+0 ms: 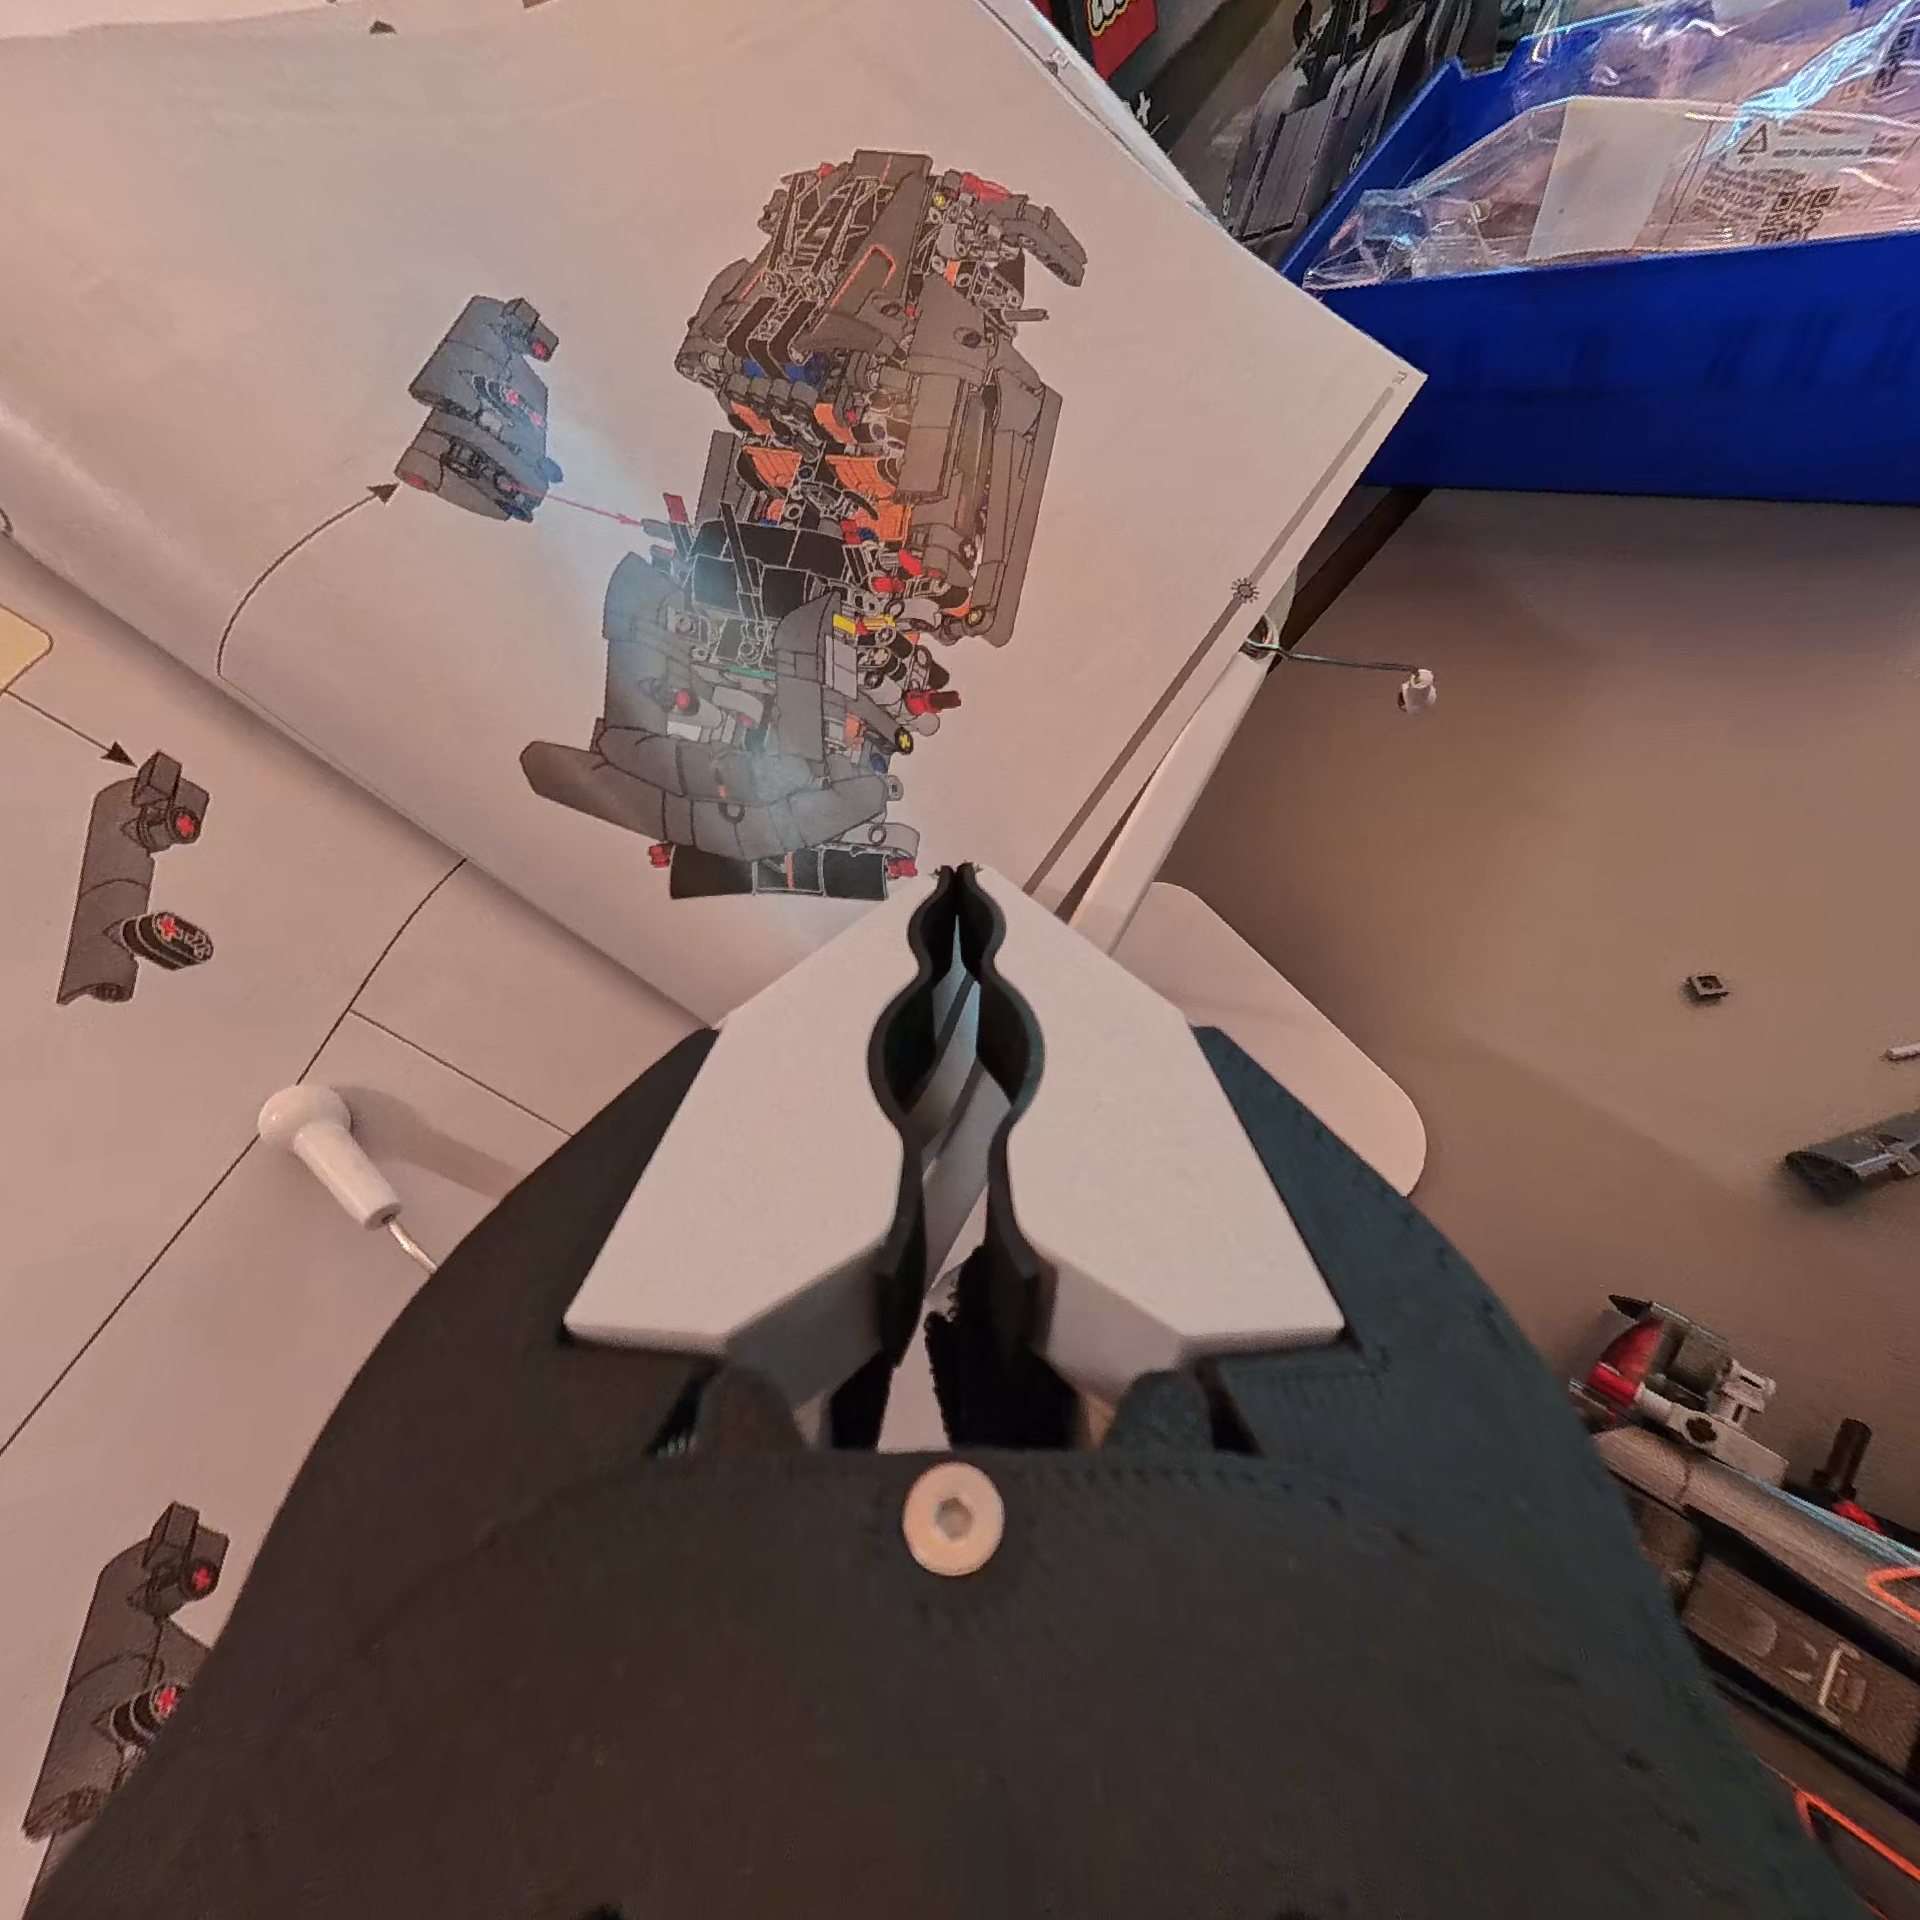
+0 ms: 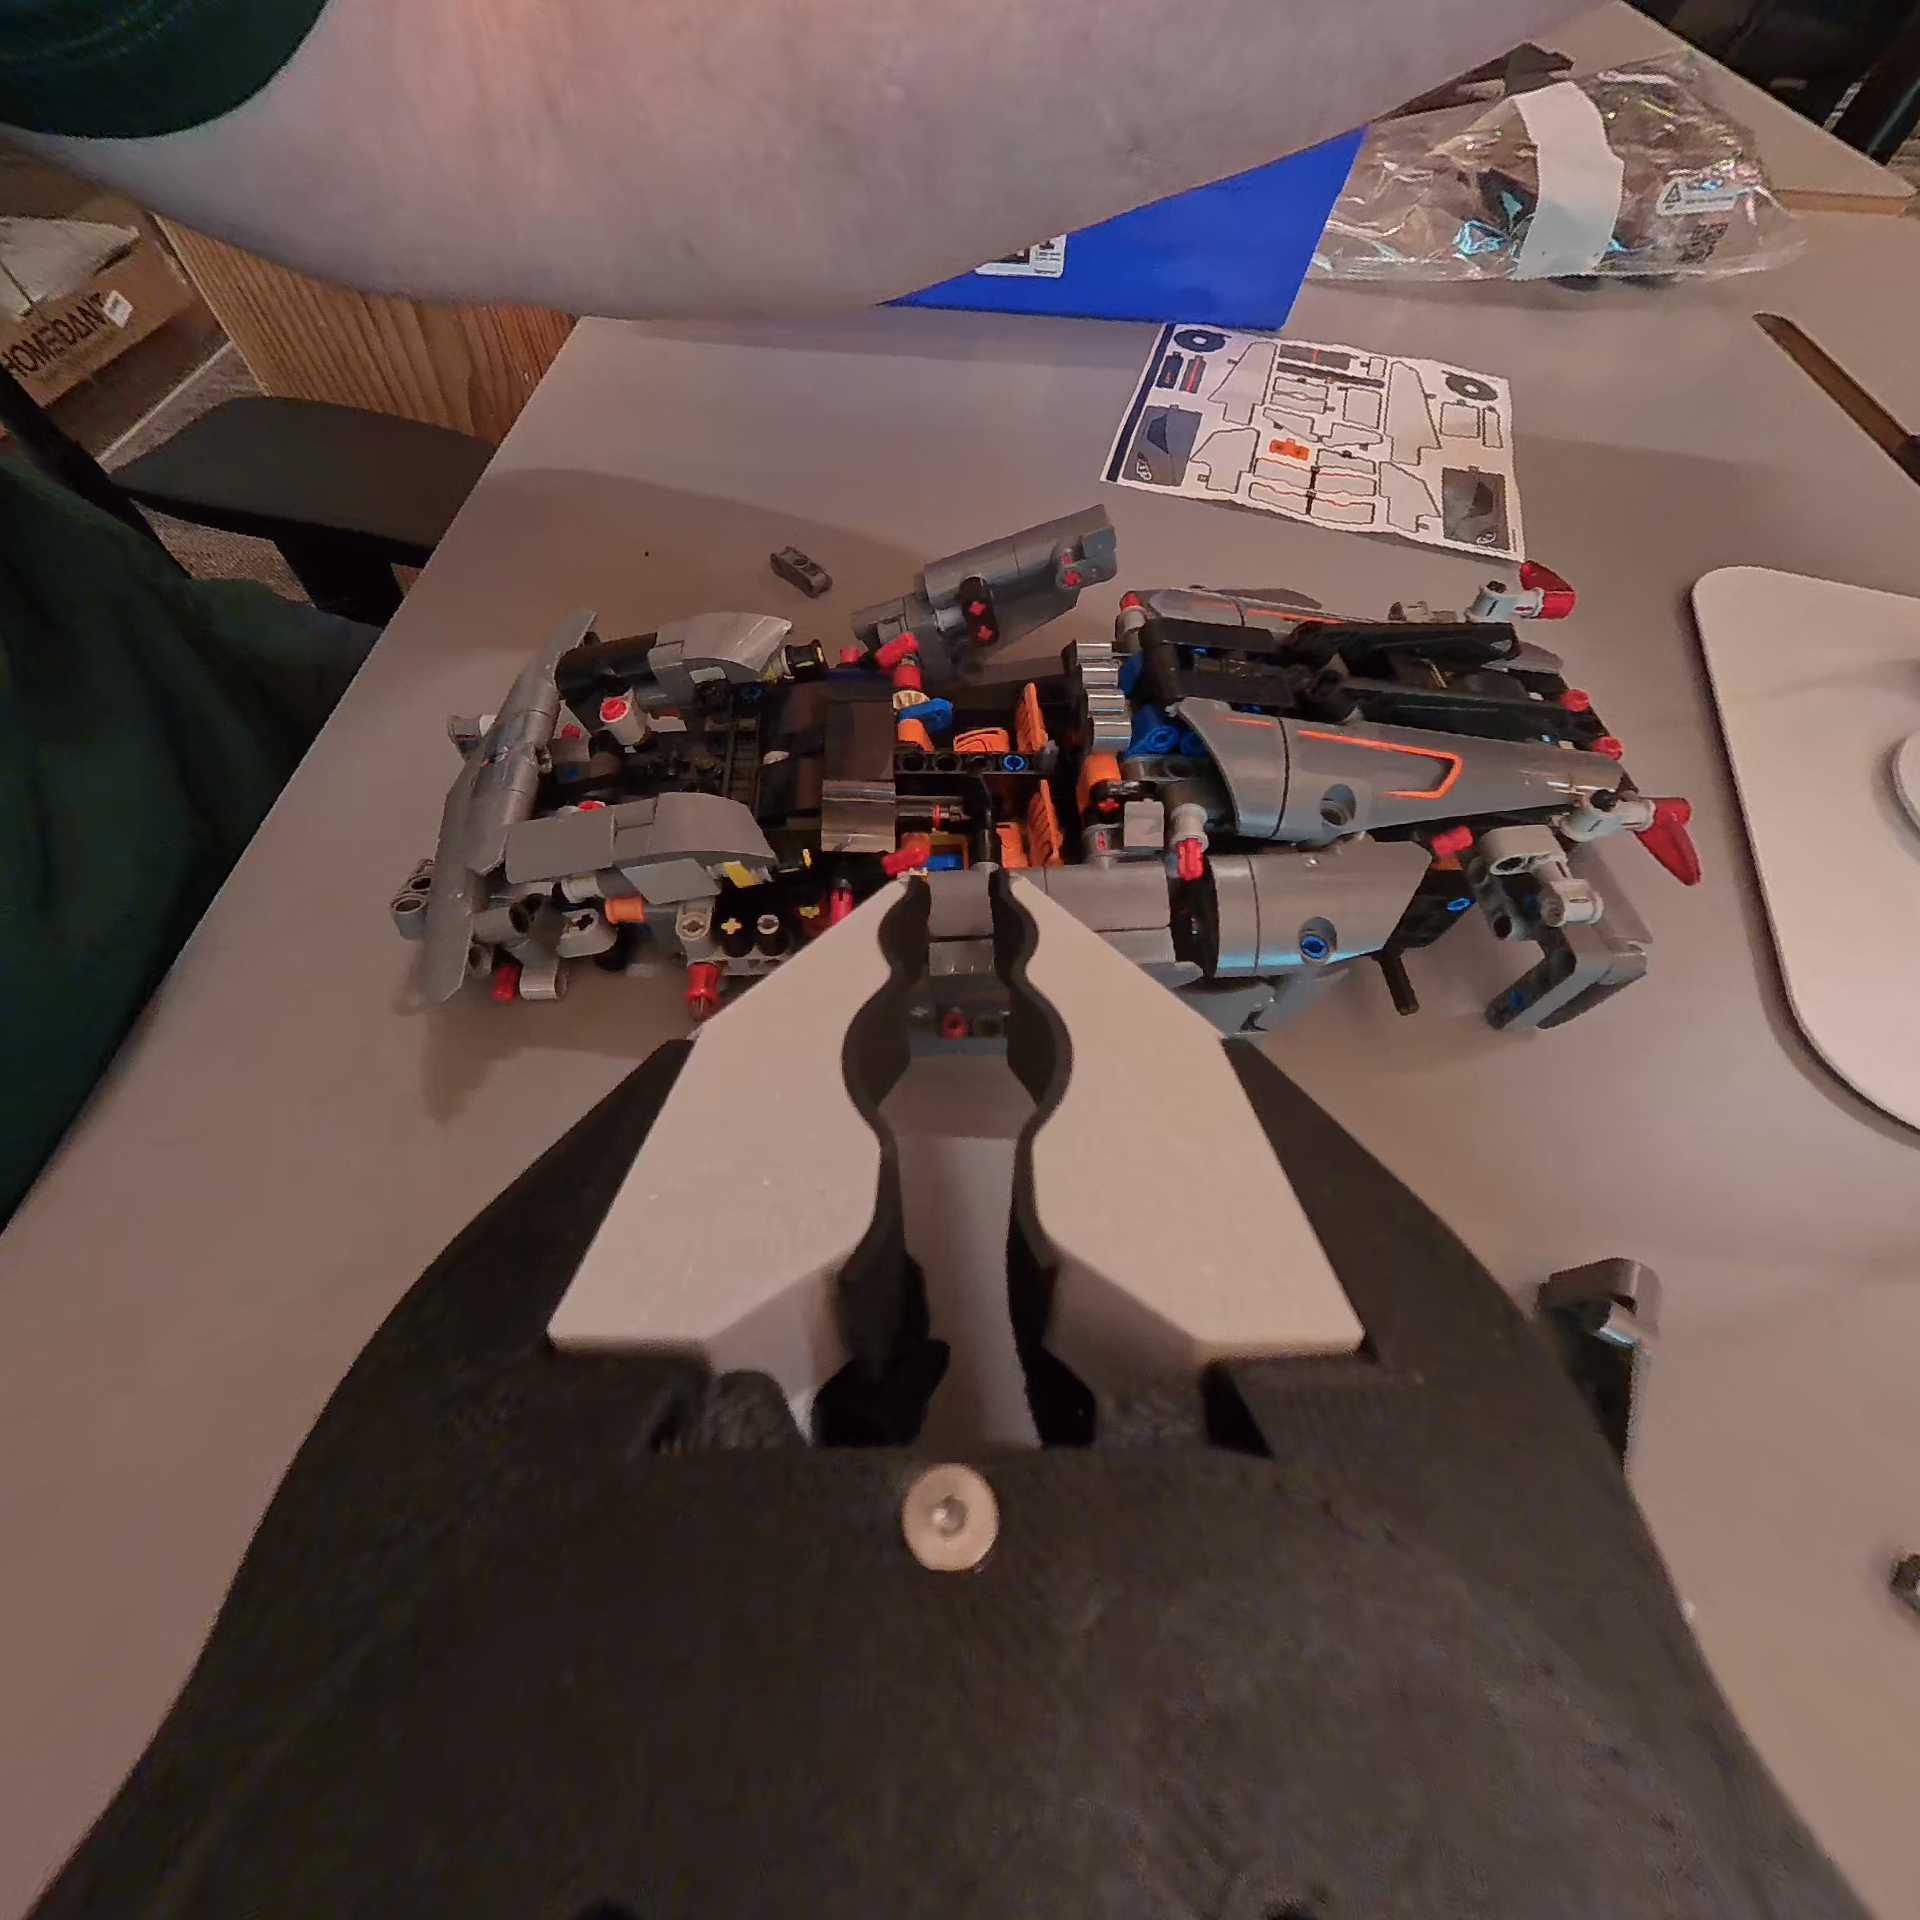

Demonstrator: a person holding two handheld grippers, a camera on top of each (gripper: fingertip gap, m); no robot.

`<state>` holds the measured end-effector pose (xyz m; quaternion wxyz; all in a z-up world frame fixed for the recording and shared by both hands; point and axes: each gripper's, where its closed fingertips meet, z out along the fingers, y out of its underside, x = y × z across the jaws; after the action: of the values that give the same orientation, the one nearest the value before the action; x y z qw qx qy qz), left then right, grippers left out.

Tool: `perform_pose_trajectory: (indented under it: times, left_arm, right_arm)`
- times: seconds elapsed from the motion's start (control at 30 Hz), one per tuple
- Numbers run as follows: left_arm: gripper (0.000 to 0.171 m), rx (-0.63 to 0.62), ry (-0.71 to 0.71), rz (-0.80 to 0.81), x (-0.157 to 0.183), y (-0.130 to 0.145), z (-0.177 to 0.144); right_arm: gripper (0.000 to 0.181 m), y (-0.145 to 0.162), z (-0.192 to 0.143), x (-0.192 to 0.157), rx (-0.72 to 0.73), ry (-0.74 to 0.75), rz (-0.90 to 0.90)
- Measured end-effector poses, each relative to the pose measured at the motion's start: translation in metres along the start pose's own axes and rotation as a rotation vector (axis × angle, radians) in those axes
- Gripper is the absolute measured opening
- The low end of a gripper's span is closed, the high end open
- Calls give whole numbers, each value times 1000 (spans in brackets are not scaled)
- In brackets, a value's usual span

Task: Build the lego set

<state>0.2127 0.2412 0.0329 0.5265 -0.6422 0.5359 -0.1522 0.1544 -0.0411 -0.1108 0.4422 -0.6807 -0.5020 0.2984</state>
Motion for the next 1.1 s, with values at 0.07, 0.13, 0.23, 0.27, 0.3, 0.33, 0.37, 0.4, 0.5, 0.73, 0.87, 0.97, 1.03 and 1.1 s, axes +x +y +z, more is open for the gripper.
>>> perform_pose_trajectory:
  times: [0.07, 0.13, 0.23, 0.27, 0.3, 0.33, 0.37, 0.4, 0.5, 0.73, 0.87, 0.97, 1.03, 1.1]
  left_arm:
    - [0, 0, 0, 0, 0, 0, 0]
    - [0, 0, 0, 0, 0, 0, 0]
    - [0, -1, 0, 0, 0, 0, 0]
    - [0, -1, 0, 0, 0, 0, 0]
    - [0, -2, 0, 0, 0, 0, 0]
    - [0, -2, 0, 0, 0, 0, 0]
    - [0, -2, 0, 0, 0, 0, 0]
    - [0, -2, 0, 0, 0, 0, 0]
    - [0, -2, -1, 0, 0, 0, 0]
    - [0, -4, -1, -1, 0, 0, 0]
    - [0, -10, 0, -4, 0, 0, 0]
    - [0, -10, -1, -3, 0, 1, 0]
    - [0, -10, -3, -2, 0, 1, 0]
    - [0, -12, -4, -2, 0, 0, 0]
  right_arm:
    - [10, 0, 0, 1, -2, 6, -1]
    - [9, 0, 0, 2, -2, 14, 0]
    - [9, 0, -2, 5, 2, 24, 5]
    - [9, 0, -2, 5, 3, 26, 7]
    - [9, 0, -2, 6, 4, 28, 8]
    - [9, 0, -2, 6, 5, 30, 7]
    - [9, 0, -3, 6, 5, 31, 8]
    - [9, 0, -3, 6, 4, 31, 8]
    - [9, 0, -3, 7, 4, 34, 8]
    - [9, 0, -3, 8, 6, 38, 13]
    - [6, 0, -7, 10, 16, 32, 43]
    - [0, 0, -10, 6, 15, 2, 39]
    - [0, 0, -10, -1, 14, -37, 27]
    - [0, 1, -8, -5, 4, -54, 14]
